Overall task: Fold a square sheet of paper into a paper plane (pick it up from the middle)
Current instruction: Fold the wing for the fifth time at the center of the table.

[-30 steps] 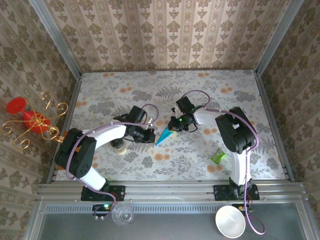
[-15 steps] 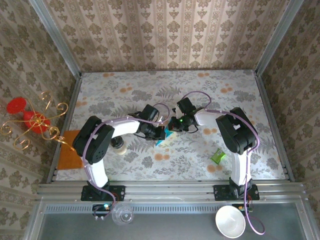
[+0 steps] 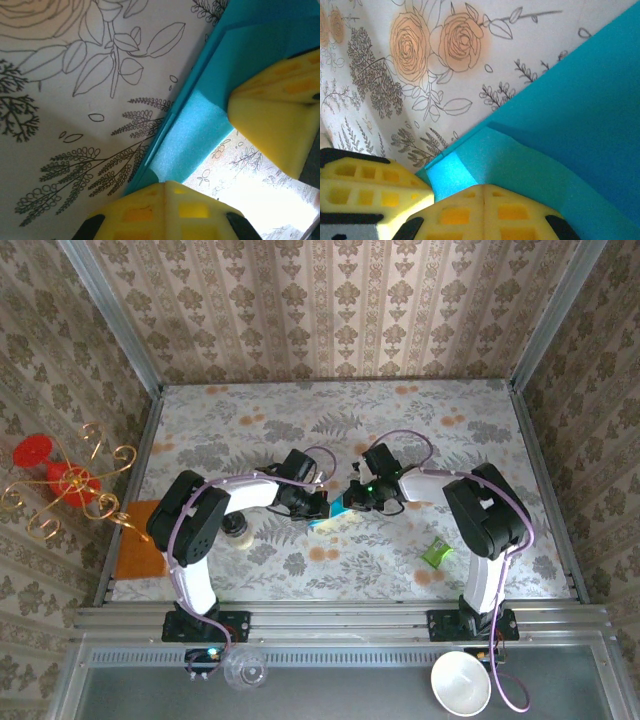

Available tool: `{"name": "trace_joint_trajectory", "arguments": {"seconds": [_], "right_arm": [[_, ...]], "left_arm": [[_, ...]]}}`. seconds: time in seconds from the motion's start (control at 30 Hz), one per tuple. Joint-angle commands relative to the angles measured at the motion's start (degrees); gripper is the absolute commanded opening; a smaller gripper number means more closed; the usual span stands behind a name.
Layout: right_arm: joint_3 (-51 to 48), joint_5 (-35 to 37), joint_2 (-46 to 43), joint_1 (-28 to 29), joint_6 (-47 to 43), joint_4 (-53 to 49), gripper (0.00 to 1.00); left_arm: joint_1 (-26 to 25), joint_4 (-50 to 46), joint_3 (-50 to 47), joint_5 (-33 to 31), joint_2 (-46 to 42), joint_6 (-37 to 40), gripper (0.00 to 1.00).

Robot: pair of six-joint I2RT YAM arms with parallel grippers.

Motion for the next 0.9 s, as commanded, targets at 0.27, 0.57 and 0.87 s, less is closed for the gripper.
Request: {"name": "trace_joint_trajectory", "arguments": {"seconds": [0.27, 0.57, 0.87], "right_arm": [[-1.74, 1.43, -1.09, 1.89, 5.54, 7.01, 0.07], [-4.81, 5.03, 0.46, 0.22, 6.37, 7.78, 0.05], [-9.53, 5.87, -0.33, -6.82, 5.23, 9.54, 0.05]], "left_arm": [[0.60, -1.73, -1.42, -1.76, 1.90, -1.15, 0.00], [0.95, -3.04, -2.03, -2.39, 2.11, -1.36, 0.00], [1.65, -3.53, -4.84, -2.39, 1.67, -1.75, 0.00]]}}
